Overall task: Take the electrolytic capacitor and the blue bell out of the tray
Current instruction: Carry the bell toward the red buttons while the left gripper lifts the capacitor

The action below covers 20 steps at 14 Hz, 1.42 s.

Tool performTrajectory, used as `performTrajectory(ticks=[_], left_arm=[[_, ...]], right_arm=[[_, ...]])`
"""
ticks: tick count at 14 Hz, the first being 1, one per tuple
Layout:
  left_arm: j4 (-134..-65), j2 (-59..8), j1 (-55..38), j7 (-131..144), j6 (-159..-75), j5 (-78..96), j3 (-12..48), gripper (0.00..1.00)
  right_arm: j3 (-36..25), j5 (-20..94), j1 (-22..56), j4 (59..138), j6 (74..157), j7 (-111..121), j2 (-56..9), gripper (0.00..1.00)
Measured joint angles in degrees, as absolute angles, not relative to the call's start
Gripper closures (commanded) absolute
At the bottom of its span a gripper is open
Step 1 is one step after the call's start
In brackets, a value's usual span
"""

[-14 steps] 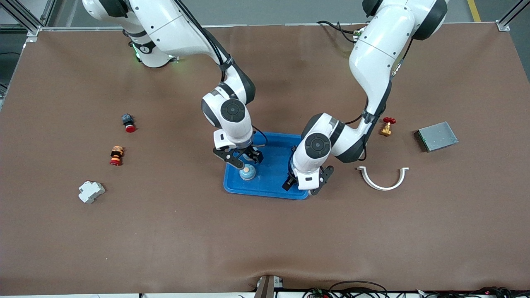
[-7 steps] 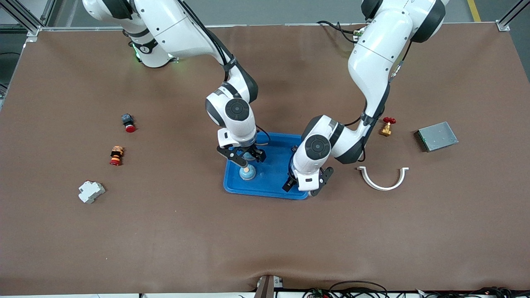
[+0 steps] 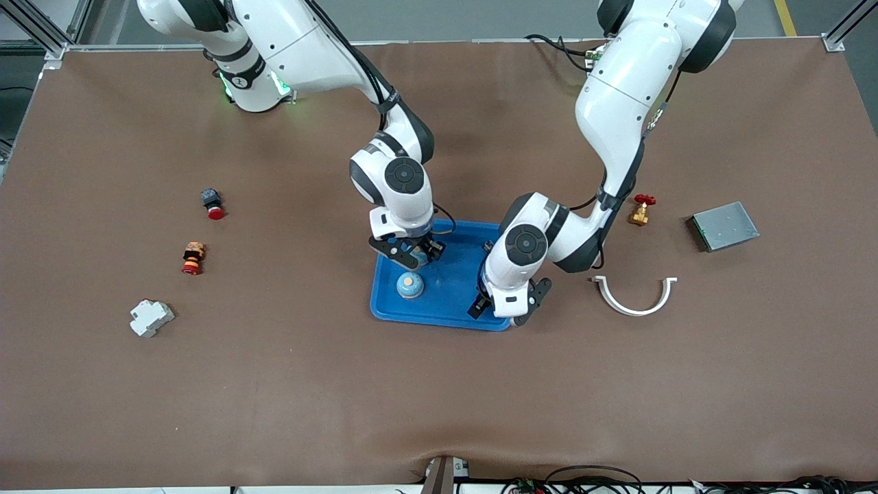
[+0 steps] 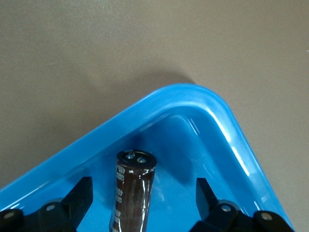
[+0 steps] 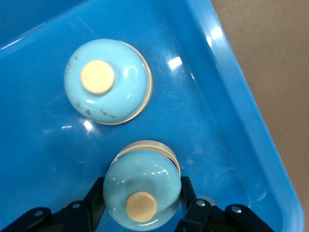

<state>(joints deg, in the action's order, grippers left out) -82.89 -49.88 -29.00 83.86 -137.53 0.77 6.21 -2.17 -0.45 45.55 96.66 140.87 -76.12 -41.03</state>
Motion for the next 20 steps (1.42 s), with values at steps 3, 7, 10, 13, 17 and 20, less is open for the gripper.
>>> performTrajectory(ticks=[3,7,10,13,17,20], left_arm=[[-82.8,-49.9,-29.0,83.9,-137.6,0.8,6.2,0.88],[-82.5,-49.8,-29.0,83.9,-137.6,0.8,6.2,1.0],[-82.5,-49.8,-29.0,83.9,-137.6,0.8,6.2,1.0],[-81.9,-49.6,-29.0,83.9,-137.8,0.8,6.3,1.0],[-81.1,-47.7,-28.8,83.9,-135.3,0.8,6.2,1.0],[-81.0,-44.9,-27.7,81.5,-129.8,0.7,6.1,1.0]], right_arm=[[-2.7,-0.4,45.5,95.1,139.9,-76.3,-40.9,1.0],[-3.1,0.2,42.2,91.0,131.0,-73.9,-36.6,1.0],[-3.3,4.3,36.4,90.7,125.0,-62.7,-30.7,1.0],[-3.4,5.4,29.1,93.5,121.1,-51.6,-25.7,1.0],[-3.4,5.5,23.1,104.9,123.0,-40.3,-19.2,1.0],[-3.5,5.4,20.1,112.1,127.3,-33.5,-15.5,1.0]])
